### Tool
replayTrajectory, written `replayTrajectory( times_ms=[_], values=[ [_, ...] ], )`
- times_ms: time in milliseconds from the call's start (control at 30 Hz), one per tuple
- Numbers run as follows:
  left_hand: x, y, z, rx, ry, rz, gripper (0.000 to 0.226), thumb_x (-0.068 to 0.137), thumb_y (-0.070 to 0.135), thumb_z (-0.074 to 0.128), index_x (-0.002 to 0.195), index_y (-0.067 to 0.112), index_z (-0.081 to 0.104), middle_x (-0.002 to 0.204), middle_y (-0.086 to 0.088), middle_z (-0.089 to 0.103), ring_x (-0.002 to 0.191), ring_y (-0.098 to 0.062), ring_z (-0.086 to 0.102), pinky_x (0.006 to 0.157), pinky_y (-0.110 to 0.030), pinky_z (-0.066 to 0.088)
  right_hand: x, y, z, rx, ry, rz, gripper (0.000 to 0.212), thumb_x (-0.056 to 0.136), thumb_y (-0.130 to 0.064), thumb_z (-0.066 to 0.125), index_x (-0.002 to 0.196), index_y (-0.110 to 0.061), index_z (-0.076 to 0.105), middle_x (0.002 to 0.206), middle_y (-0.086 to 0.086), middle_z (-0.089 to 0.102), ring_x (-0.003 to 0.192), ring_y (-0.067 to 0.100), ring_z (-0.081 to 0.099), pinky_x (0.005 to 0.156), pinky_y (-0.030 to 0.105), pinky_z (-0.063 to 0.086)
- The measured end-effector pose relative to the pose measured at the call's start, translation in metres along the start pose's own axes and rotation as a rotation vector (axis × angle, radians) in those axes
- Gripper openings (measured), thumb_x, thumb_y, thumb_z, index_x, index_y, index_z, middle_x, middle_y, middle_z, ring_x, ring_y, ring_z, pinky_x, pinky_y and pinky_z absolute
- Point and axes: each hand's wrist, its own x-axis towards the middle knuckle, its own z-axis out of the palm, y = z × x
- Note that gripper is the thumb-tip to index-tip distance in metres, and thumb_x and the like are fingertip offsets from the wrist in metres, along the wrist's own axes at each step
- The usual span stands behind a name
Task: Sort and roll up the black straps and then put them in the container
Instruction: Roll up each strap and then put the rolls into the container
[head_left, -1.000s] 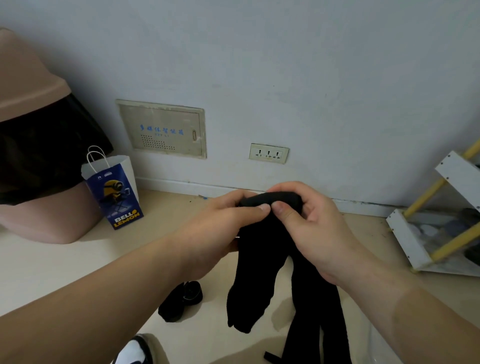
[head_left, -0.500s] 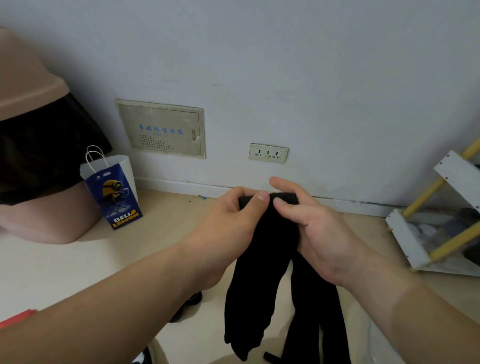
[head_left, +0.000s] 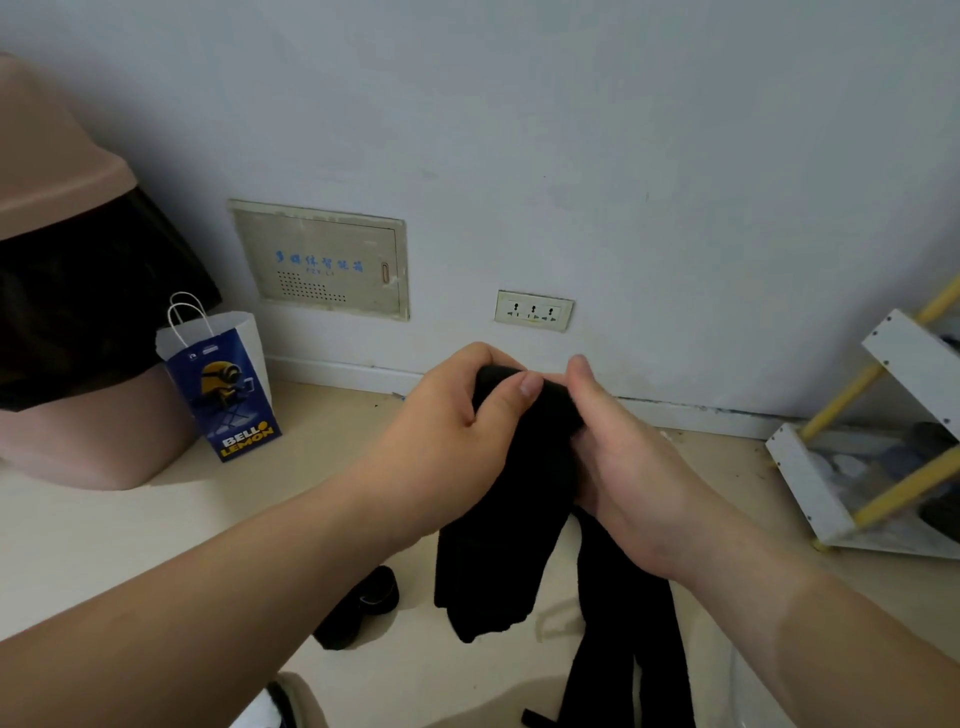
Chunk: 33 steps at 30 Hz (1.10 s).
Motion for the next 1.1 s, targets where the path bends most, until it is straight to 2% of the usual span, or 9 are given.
replayTrajectory(
  times_ms=[133, 233, 367, 467, 600, 800, 900, 1033, 1100],
  values=[
    [0.0, -0.005, -0.004, 0.116, 0.004, 0.169, 0.01, 0.103, 0.034, 0.059, 0.104, 0.026, 0.066, 0.088, 0.01, 0.073, 0.087, -0.009, 0.069, 0.076, -0.023, 0.054, 0.001, -0.005, -0.005, -0.072, 0.016, -0.054, 0.077, 0.093, -0.075, 0.054, 0.123, -0.006, 0.073, 0.123, 0.028, 0.071, 0.107, 0.04, 0.07, 0.095, 0.056, 0.054],
    [0.0, -0.009, -0.008, 0.15, -0.01, 0.183, 0.021, 0.097, 0.043, 0.056, 0.106, 0.027, 0.066, 0.089, 0.012, 0.072, 0.088, -0.009, 0.068, 0.077, -0.021, 0.053, -0.002, -0.003, -0.002, -0.027, 0.04, -0.146, 0.059, 0.09, -0.059, 0.069, 0.115, -0.006, 0.076, 0.116, 0.03, 0.072, 0.104, 0.047, 0.069, 0.093, 0.059, 0.055],
    [-0.003, -0.006, -0.014, -0.142, -0.049, -0.137, 0.031, 0.093, 0.056, 0.065, 0.107, 0.029, 0.069, 0.092, 0.005, 0.077, 0.084, -0.011, 0.073, 0.079, -0.03, 0.055, -0.001, 0.002, 0.0, 0.026, 0.126, -0.218, 0.032, 0.085, -0.043, 0.083, 0.102, -0.018, 0.076, 0.099, 0.011, 0.077, 0.093, 0.025, 0.072, 0.085, 0.041, 0.056],
    [-0.004, -0.004, -0.012, -0.353, -0.159, -0.363, 0.041, 0.097, 0.058, 0.063, 0.121, 0.025, 0.071, 0.113, -0.002, 0.079, 0.107, -0.02, 0.076, 0.101, -0.042, 0.056, -0.001, 0.002, 0.002, 0.055, 0.118, -0.259, 0.011, 0.091, -0.021, 0.079, 0.101, -0.019, 0.074, 0.096, 0.01, 0.075, 0.091, 0.023, 0.071, 0.086, 0.039, 0.057],
    [-0.005, -0.006, -0.006, -0.221, -0.155, -0.374, 0.051, 0.102, 0.068, 0.045, 0.122, 0.029, 0.069, 0.112, -0.001, 0.079, 0.108, -0.02, 0.075, 0.104, -0.046, 0.057, -0.002, 0.001, -0.003, -0.034, 0.118, -0.311, 0.026, 0.097, 0.003, 0.068, 0.103, -0.021, 0.074, 0.094, 0.008, 0.075, 0.09, 0.018, 0.072, 0.079, 0.027, 0.059],
    [0.001, -0.011, -0.008, -0.151, -0.078, -0.164, 0.024, 0.099, 0.046, 0.062, 0.109, 0.025, 0.07, 0.094, 0.004, 0.076, 0.089, -0.013, 0.072, 0.076, -0.032, 0.056, -0.003, -0.003, -0.006, 0.108, 0.003, -0.134, 0.042, 0.088, -0.028, 0.076, 0.126, -0.012, 0.072, 0.128, 0.024, 0.071, 0.113, 0.032, 0.07, 0.1, 0.048, 0.055],
    [-0.001, -0.012, -0.009, 0.086, -0.057, 0.07, 0.021, 0.094, 0.041, 0.057, 0.11, 0.029, 0.064, 0.093, 0.009, 0.072, 0.089, -0.009, 0.069, 0.081, -0.03, 0.056, -0.003, -0.005, -0.003, 0.04, -0.084, -0.042, 0.06, 0.102, -0.058, 0.055, 0.135, -0.009, 0.069, 0.134, 0.019, 0.072, 0.129, 0.032, 0.068, 0.113, 0.052, 0.049],
    [-0.004, -0.011, -0.008, 0.219, -0.027, 0.272, 0.021, 0.099, 0.024, 0.059, 0.12, 0.024, 0.06, 0.1, 0.015, 0.068, 0.098, -0.005, 0.065, 0.085, -0.017, 0.049, -0.001, 0.001, 0.004, 0.07, -0.029, -0.065, 0.06, 0.098, -0.055, 0.052, 0.134, -0.01, 0.066, 0.129, 0.013, 0.076, 0.124, 0.028, 0.071, 0.114, 0.054, 0.049],
    [-0.006, -0.009, -0.009, 0.127, -0.044, 0.173, 0.02, 0.102, 0.021, 0.065, 0.12, 0.03, 0.061, 0.099, 0.011, 0.07, 0.093, -0.008, 0.068, 0.082, -0.02, 0.054, 0.0, 0.002, 0.006, 0.111, 0.019, -0.101, 0.053, 0.095, -0.049, 0.06, 0.131, -0.01, 0.066, 0.126, 0.018, 0.075, 0.121, 0.034, 0.072, 0.112, 0.057, 0.051]
  ],
)
